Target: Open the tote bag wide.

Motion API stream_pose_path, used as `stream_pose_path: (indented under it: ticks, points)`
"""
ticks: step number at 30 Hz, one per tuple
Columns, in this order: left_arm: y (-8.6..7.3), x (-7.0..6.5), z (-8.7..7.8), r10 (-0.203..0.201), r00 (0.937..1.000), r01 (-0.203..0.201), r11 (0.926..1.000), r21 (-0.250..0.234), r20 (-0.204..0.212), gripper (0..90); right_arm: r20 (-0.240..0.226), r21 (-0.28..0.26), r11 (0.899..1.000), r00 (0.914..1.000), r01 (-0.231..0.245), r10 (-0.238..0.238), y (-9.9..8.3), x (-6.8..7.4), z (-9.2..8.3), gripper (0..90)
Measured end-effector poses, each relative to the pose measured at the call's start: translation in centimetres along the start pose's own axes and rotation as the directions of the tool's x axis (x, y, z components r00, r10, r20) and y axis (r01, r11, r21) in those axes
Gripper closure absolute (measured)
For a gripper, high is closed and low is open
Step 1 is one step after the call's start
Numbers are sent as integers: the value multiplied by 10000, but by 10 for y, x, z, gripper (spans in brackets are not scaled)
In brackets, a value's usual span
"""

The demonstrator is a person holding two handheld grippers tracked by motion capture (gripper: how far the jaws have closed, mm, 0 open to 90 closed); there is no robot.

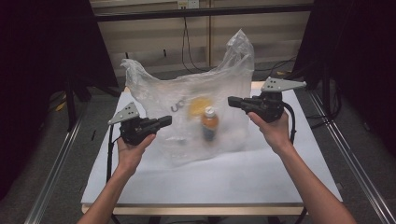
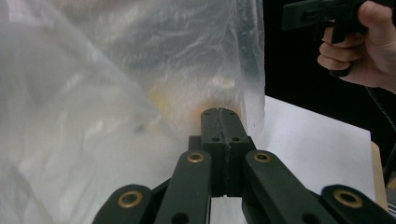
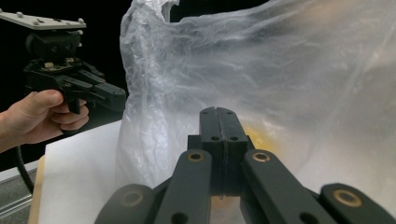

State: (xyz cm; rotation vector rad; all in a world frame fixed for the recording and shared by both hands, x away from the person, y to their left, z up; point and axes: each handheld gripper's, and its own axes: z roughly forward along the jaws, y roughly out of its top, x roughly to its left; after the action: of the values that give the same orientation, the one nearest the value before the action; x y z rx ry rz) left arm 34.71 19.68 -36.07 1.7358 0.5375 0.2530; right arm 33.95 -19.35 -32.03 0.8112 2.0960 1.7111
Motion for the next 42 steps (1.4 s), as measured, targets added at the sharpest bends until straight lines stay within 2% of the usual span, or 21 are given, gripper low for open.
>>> stream_pose_path:
  ticks: [1, 9, 10, 11, 16, 20, 26, 28, 30, 31, 32, 34, 35, 37, 38, 39, 40, 41, 42]
  points:
    - [4, 2, 1, -90, 9999, 91, 9998, -169, 75, 900, 14, -19, 10000, 10000, 1, -1, 4, -1, 4, 900]
    - [20, 12, 5, -125, 9999, 127, 9994, -324, 91, 900, 157, 3, 9999, 9997, 164, -165, 25, -5, 13, 900]
    - [28, 16, 6, -31, 10000, 33, 9994, -352, 56, 900, 144, -36, 9999, 9998, 141, -141, 28, -5, 15, 900]
    - [30, 17, 7, -129, 9999, 133, 9990, -438, 91, 900, 165, -67, 9998, 9997, 161, -160, 30, -6, 16, 900]
    - [43, 22, 11, -63, 9999, 72, 9985, -539, 160, 900, 269, -172, 9997, 9995, 162, -157, 42, -11, 20, 900]
    - [63, 24, 19, 109, 9994, -87, 9976, -682, 321, 900, 346, -252, 9995, 9992, 195, -186, 55, -15, 23, 900]
    - [93, 29, 27, 197, 9996, -176, 9958, -903, 226, 900, 625, -273, 9990, 9975, 356, -338, 78, -19, 28, 900]
    - [101, 31, 30, 238, 9997, -231, 9962, -835, 63, 900, 735, -220, 9992, 9968, 346, -329, 83, -20, 32, 900]
    - [109, 34, 38, -125, 9996, 144, 9966, -813, 236, 900, 960, 55, 9991, 9945, 416, -420, 86, -21, 39, 900]
    - [109, 34, 38, -125, 9996, 144, 9966, -813, 236, 900, 960, 55, 9991, 9945, 416, -420, 86, -21, 39, 900]
    - [115, 35, 46, -75, 9998, 88, 9975, -695, 179, 900, 1075, 135, 9991, 9933, 409, -421, 85, -22, 45, 900]
    - [117, 36, 48, 22, 10000, -18, 9980, -630, 60, 900, 1095, 136, 9994, 9934, 334, -347, 85, -23, 48, 900]
    - [118, 41, 52, -186, 9998, 184, 9979, -619, -21, 900, 1236, 253, 9992, 9917, 313, -342, 84, -25, 52, 900]
    - [117, 43, 54, -163, 9998, 157, 9985, -533, -108, 900, 1297, 354, 9989, 9909, 312, -355, 85, -26, 54, 900]
    - [115, 45, 59, -200, 9997, 198, 9996, -195, -121, 900, 1485, 378, 9989, 9883, 293, -346, 86, -27, 55, 900]
    - [115, 45, 59, -200, 9997, 198, 9996, -195, -121, 900, 1485, 378, 9989, 9883, 293, -346, 86, -27, 55, 900]
    - [110, 45, 65, 11, 9997, -5, 9997, 252, -241, 900, 1663, 521, 9982, 9854, 290, -373, 87, -28, 58, 900]
    - [110, 45, 65, 11, 9997, -5, 9997, 252, -241, 900, 1786, 576, 9980, 9833, 241, -340, 87, -29, 60, 900]
    - [104, 47, 71, 28, 9995, -9, 9981, 613, -317, 900, 1846, 640, 9978, 9824, 176, -292, 86, -30, 61, 900]
